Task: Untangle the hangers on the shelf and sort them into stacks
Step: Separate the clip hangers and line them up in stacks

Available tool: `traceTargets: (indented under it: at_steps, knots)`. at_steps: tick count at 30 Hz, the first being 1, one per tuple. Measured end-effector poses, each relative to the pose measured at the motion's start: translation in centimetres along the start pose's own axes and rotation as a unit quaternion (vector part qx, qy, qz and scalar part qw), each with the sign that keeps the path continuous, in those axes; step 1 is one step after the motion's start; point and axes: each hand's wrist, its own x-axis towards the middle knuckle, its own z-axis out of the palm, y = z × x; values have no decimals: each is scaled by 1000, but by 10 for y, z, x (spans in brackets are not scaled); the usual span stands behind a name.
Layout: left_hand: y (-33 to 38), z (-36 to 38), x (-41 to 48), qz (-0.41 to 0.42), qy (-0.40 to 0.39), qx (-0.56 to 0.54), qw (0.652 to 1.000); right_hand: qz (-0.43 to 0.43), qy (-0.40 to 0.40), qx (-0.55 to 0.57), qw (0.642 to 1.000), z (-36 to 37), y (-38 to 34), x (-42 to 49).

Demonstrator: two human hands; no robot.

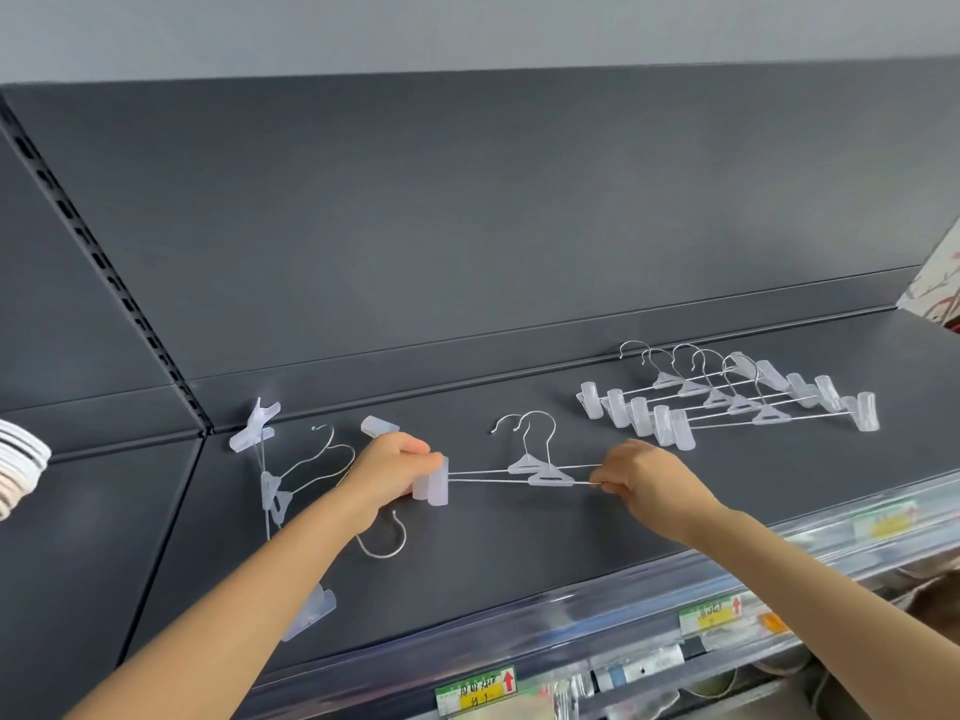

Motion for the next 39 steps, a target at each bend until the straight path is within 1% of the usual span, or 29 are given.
traceTargets:
  at_steps: [2, 5, 10, 14, 18, 21, 25, 32, 36, 39]
  knots:
    - [1, 1, 1, -3, -11, -40, 999, -7, 21, -3, 1000, 0, 5, 0]
    - [3, 2, 0, -4, -10, -54, 998, -17, 11, -13, 1000, 1, 11, 1]
    - [-2, 0, 0, 3, -17, 2, 1000, -29, -26, -26, 999, 9, 11, 4]
    - [3, 3, -4, 17, -3, 79, 997, -39, -17, -24, 999, 11, 11, 8]
    - [4, 3, -6, 22, -2, 93, 995, -55, 22, -27, 998, 7, 12, 7]
    - [4, 2, -8, 15, -18, 93, 995, -42, 27, -23, 999, 8, 15, 6]
    - [2, 1, -8, 21, -29, 97, 995, -29, 12, -20, 999, 10, 17, 9]
    - [-1, 1, -9, 27, -9, 109, 994, -22, 13, -19, 999, 1, 18, 8]
    - [-1, 0, -10, 20, -4, 122, 992, -12, -22, -24, 999, 0, 13, 10]
    - [2, 1, -13, 13, 0, 132, 991, -6, -37, -48, 998, -6, 7, 12]
